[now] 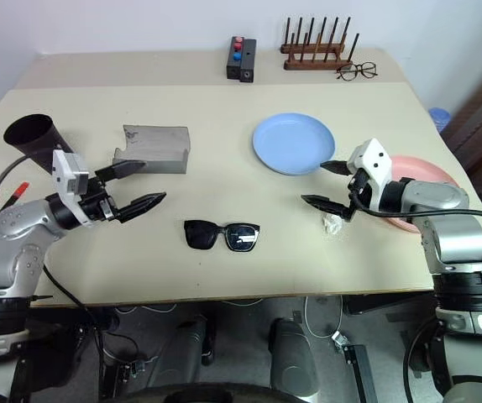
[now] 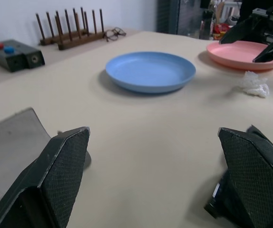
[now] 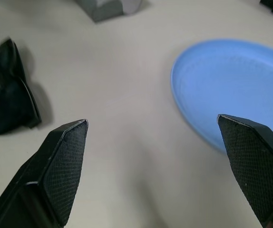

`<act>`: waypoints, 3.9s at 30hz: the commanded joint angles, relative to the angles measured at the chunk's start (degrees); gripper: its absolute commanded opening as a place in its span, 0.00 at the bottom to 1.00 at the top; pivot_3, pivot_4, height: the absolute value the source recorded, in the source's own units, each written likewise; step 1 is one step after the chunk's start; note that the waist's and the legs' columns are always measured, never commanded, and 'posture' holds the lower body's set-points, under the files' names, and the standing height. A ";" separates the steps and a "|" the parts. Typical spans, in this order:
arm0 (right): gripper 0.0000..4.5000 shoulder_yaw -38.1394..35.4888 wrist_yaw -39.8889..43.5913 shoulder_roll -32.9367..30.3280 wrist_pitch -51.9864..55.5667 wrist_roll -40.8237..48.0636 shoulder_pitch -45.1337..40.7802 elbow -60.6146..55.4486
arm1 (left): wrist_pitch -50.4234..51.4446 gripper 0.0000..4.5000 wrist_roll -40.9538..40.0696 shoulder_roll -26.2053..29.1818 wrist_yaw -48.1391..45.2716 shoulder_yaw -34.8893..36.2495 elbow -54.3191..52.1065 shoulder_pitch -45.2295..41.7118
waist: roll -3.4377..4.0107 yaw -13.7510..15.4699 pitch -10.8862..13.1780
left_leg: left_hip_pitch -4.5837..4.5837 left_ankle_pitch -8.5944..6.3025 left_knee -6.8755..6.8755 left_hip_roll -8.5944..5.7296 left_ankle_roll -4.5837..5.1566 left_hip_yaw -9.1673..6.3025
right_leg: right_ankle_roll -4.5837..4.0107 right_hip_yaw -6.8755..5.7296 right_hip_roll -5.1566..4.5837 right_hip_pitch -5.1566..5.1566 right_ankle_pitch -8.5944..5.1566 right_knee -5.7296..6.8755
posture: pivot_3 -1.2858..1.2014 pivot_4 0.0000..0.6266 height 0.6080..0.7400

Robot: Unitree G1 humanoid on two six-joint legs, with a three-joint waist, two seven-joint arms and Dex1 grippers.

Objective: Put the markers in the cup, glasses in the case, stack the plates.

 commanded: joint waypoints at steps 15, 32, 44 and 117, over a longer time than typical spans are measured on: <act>0.99 -5.71 2.30 -0.45 -4.33 5.80 2.39 -5.65 | -0.29 1.00 -4.36 5.39 -3.12 7.99 3.39 -2.54 | 0.00 0.80 0.00 | 0.01 0.00 0.02 0.00 0.00 0.00 | 0.00 0.00 0.00 0.01 0.00 -0.01 | 0.52 0.24 1.00; 0.99 5.17 -8.65 11.25 2.34 8.71 -1.74 -18.14 | 14.02 1.00 -5.82 20.07 1.94 22.43 6.41 7.51 | 0.02 0.86 0.01 | -0.01 -0.03 -0.12 0.03 -0.06 0.01 | -0.03 0.00 -0.04 -0.08 -0.01 -0.13 | 0.52 0.24 1.00; 0.99 12.12 -12.01 16.36 2.23 3.31 -7.53 -15.40 | 18.38 1.00 4.00 29.89 9.42 25.04 25.57 8.88 | -0.06 1.20 -0.03 | -0.03 -0.11 -0.58 0.04 -0.23 0.09 | -0.06 -0.07 -0.05 -0.34 0.03 -0.57 | 0.52 0.24 1.00; 1.00 7.54 -8.85 8.62 17.85 18.21 -1.51 -31.60 | 24.87 0.99 16.71 37.43 -12.33 4.58 40.43 3.15 | -0.18 0.17 -0.26 | 0.02 -0.02 -0.75 0.36 -0.30 0.50 | -0.13 -0.13 -0.04 -0.29 0.07 -0.52 | 0.52 0.24 1.00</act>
